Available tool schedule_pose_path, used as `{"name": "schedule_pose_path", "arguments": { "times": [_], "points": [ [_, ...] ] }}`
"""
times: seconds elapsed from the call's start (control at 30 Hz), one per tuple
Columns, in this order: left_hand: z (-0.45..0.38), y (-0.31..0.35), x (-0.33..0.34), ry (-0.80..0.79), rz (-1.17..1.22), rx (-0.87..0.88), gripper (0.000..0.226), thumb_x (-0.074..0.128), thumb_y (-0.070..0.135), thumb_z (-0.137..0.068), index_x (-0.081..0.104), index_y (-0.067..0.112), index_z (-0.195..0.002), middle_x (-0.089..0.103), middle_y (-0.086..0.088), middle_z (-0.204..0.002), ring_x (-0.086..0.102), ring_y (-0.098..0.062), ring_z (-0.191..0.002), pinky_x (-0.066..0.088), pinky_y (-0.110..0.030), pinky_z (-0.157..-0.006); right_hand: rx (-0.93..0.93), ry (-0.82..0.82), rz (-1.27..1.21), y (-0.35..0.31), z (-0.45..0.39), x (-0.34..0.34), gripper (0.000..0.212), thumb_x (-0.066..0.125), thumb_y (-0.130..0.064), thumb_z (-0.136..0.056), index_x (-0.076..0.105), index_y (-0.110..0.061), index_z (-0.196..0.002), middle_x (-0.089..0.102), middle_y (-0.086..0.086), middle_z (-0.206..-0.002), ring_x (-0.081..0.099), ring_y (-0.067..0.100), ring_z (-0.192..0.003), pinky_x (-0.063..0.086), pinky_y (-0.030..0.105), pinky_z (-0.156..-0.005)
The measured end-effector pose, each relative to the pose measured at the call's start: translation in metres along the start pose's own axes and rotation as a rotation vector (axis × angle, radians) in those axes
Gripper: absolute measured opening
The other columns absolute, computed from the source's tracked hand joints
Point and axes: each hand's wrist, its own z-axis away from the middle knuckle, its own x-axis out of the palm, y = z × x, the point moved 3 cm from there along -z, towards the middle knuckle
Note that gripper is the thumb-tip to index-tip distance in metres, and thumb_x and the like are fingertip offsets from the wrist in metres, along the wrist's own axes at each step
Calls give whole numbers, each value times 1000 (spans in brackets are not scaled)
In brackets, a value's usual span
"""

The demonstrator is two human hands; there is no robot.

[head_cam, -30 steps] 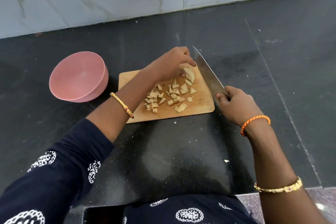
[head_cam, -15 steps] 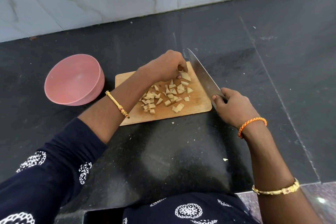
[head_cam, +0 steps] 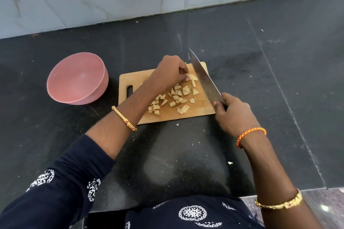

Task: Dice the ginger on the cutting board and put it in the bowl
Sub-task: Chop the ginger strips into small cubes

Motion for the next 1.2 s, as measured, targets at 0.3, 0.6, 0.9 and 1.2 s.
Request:
{"name": "schedule_pose_path", "arguments": {
  "times": [0.3, 0.6, 0.9, 1.2],
  "points": [
    [11, 3, 8, 192, 110, -86, 26, 71, 18, -81, 70, 7, -105, 72, -9, -99, 66, -17, -87, 45, -20, -78, -35, 55, 49, -16, -5, 15, 25, 32, -31, -99, 48, -13, -94, 58, 15, -86, 56, 34, -78, 46, 36, -68],
    [10, 1, 7, 181, 148, -106, 27, 71, 18, -80, 70, 8, -105, 72, -8, -99, 64, -15, -86, 41, -16, -74, -27, 58, 110, -22, -6, 11, 25, 30, -32, -99, 46, -14, -93, 59, 14, -85, 57, 34, -78, 45, 36, -66],
    [12, 2, 8, 191, 135, -49, 22, 68, 15, -82, 72, 7, -102, 72, -8, -93, 65, -18, -82, 48, -22, -76, 55, -102, 225, -35, -7, 11, 25, 35, -24, -99, 44, -14, -120, 50, 12, -93, 49, 27, -78, 41, 32, -67],
    [13, 3, 7, 244, 176, -96, 16, 68, 14, -83, 74, 6, -96, 73, -8, -86, 64, -13, -75, 51, -23, -74, 98, -203, 372, -32, 8, 7, 29, 43, -12, -96, 38, -14, -124, 43, 6, -75, 52, 22, -70, 50, 36, -68]
  ]
}}
